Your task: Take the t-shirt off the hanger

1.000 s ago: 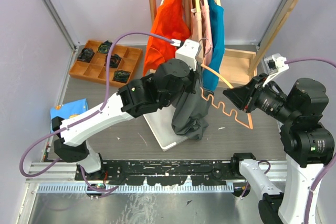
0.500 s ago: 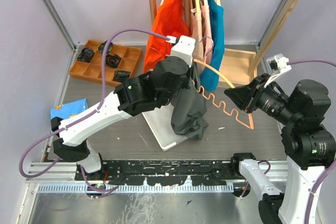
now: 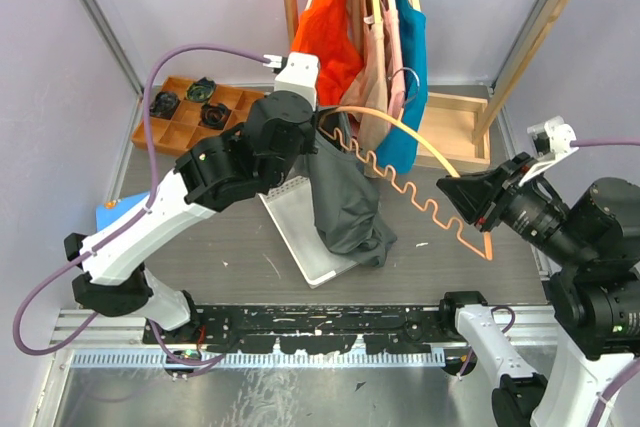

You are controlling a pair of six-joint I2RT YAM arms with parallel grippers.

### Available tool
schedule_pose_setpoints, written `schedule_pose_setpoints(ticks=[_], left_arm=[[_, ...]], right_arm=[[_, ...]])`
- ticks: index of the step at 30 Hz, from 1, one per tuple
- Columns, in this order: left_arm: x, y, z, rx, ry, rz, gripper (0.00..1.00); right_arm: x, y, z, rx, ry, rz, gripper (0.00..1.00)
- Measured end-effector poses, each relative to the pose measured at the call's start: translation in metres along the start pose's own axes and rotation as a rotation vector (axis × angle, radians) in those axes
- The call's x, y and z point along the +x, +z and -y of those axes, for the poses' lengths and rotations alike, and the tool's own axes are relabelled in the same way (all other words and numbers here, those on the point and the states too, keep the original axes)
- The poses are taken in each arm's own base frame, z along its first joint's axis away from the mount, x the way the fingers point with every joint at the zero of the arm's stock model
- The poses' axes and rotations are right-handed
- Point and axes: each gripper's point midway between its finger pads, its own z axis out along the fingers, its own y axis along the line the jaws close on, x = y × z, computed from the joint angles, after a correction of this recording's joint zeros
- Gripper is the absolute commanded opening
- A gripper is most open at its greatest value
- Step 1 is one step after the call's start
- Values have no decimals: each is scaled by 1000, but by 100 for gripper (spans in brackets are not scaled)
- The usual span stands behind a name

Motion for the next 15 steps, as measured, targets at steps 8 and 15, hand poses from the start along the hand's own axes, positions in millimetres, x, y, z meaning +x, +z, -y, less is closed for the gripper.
schedule_pose_setpoints(ticks=[8,15], left_arm=[[5,-6,-16,-41,18,-21,0],[2,-12,-30,-72,24,-23,0]], right_arm=[[-10,-14,-1,54,-28,66,1],[-16,-22,6,121,-20,113,1]])
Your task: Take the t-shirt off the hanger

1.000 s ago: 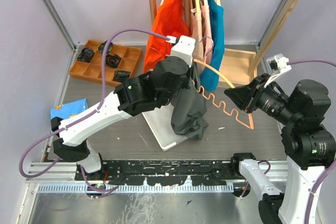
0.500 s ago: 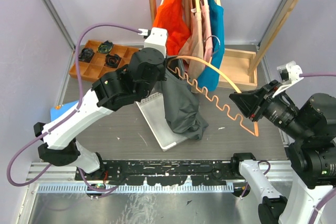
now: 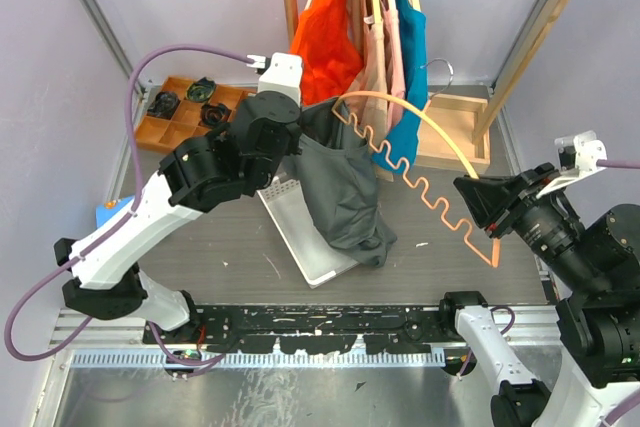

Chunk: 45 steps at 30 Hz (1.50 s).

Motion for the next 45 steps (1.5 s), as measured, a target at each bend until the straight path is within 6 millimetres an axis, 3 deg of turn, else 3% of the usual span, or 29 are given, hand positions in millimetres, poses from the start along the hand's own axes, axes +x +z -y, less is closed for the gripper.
schedule_pose_setpoints(ticks=[13,21,24,27,33,39,45], left_arm=[[-3,3,-18,-41,-11,-1,0],[10,15,-3,-15,15,-46,0],[4,13,10,58,-4,-42,0],[-18,5,27,169,-56,7,0],[-94,-32,49,398,-195,181,0],[-148,-66,46,511,-309,357,0],[-182,-81,42,546,-362,481,0]], right_arm=[[-15,-14,-2,33,-15,73,1],[-28,-27,-8,47,-30,139,1],[-30,-28,-5,62,-29,145,1],[-29,-27,-2,78,-26,145,1],[-18,-17,10,110,-3,106,1],[-15,-14,17,138,4,99,1],[-14,-15,20,153,8,105,1]])
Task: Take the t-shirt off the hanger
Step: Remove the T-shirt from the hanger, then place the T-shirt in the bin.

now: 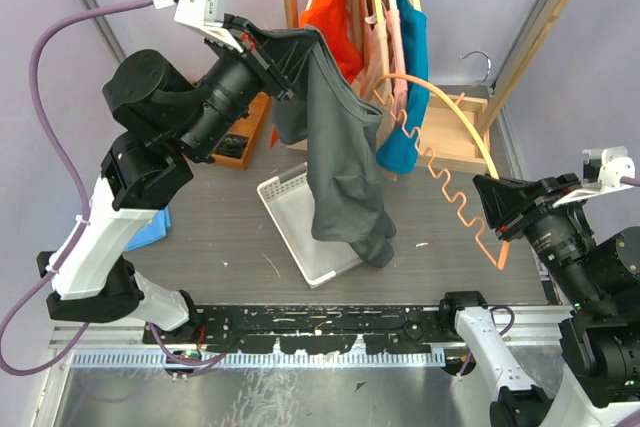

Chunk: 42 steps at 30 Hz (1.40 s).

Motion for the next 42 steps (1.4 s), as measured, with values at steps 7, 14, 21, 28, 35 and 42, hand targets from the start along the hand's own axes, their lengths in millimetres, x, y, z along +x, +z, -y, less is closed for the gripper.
schedule_pose_setpoints(ticks=[7,14,21,28,35,42], left_arm=[[-25,6,7,21,-2,84,0],[-47,7,10,27,9,154,0],[-56,6,7,10,21,188,0],[-58,8,3,-12,36,207,0],[-64,7,-1,-33,67,228,0],[-70,4,-2,-38,62,247,0]], right_arm=[[2,1,2,7,5,-1,1],[1,2,3,9,4,2,1],[1,2,3,12,3,2,1],[1,2,3,11,3,3,1],[0,3,3,9,0,7,1],[-2,3,2,7,-4,14,0]])
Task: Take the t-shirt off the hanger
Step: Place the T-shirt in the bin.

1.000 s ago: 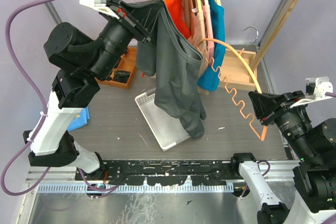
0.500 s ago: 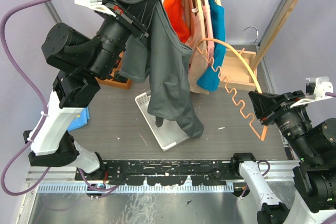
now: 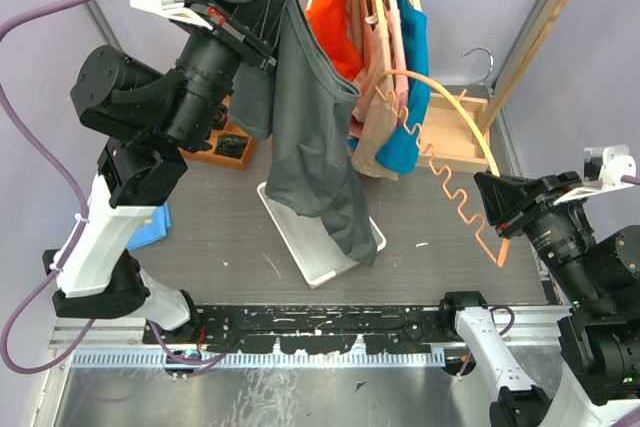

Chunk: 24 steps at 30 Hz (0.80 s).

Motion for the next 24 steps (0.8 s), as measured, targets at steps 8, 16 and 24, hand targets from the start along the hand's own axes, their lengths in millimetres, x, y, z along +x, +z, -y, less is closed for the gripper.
schedule_pose_setpoints(ticks=[8,16,24], left_arm=[[-1,0,-1,-3,20,4,0],[17,-3,-5,-14,14,-31,0],[76,-5,-6,-33,-26,-153,0]], right_arm=[[0,0,0,-1,-1,1,1],[0,1,0,-3,-1,-3,1],[1,7,1,-6,0,-18,1]])
